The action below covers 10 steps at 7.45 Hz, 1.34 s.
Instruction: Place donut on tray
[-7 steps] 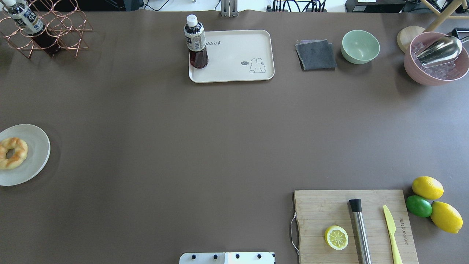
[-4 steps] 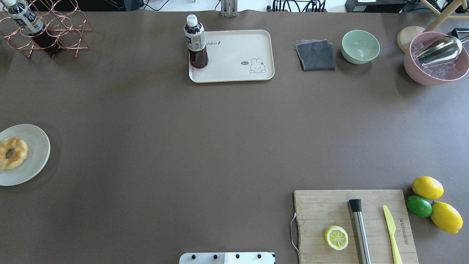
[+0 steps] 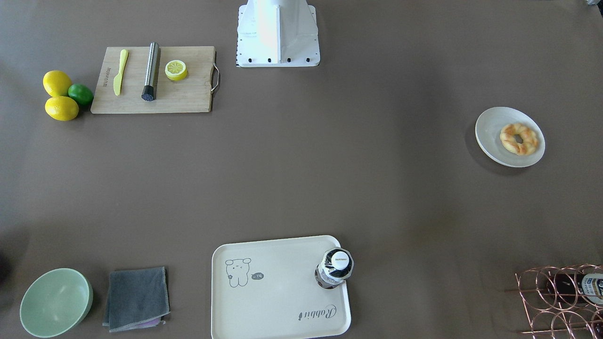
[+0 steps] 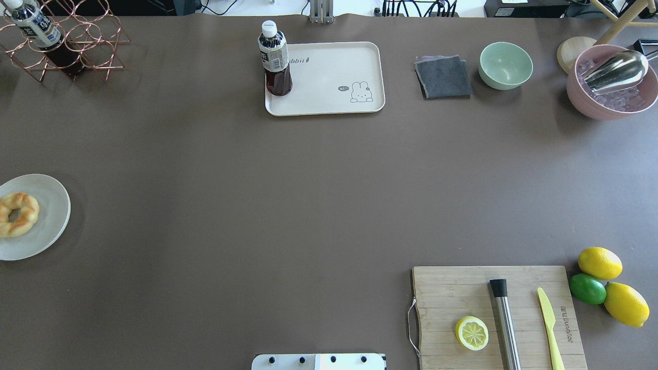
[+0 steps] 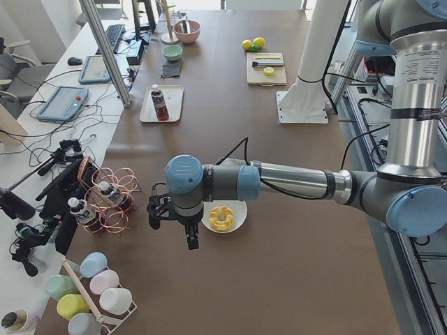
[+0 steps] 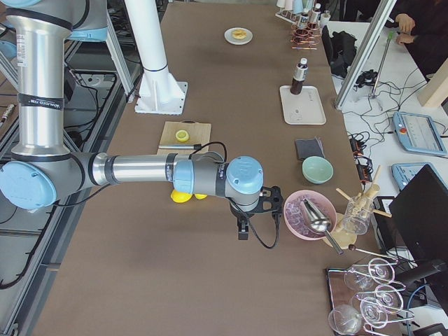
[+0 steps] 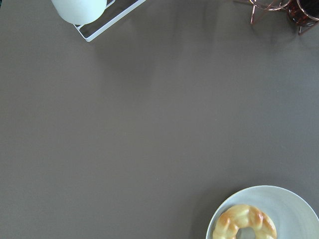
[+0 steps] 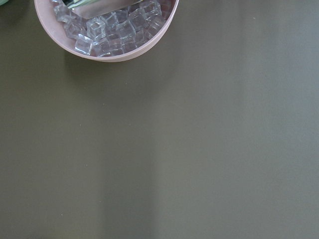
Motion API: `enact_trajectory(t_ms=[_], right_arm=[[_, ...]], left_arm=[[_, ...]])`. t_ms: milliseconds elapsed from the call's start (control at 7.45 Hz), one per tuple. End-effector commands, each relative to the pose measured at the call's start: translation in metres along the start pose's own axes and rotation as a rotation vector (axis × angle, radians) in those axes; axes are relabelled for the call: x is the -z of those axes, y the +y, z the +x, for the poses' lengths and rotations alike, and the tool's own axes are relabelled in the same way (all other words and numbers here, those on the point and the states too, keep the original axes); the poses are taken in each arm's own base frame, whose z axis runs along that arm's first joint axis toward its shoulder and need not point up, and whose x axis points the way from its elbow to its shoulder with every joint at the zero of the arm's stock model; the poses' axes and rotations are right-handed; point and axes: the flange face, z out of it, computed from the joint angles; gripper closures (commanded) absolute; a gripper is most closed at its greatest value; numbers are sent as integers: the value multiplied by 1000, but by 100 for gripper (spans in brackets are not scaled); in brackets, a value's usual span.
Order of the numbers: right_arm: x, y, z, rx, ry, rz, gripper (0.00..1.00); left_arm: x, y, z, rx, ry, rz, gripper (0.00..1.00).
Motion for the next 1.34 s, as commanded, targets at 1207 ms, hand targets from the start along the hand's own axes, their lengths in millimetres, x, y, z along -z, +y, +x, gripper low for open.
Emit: enact_trajectory(t_ms=[1207], right_arm=[[-3,3,4,-8,1,-7,0]], left_arm=[[-24,38,56,-204,23,27,2]])
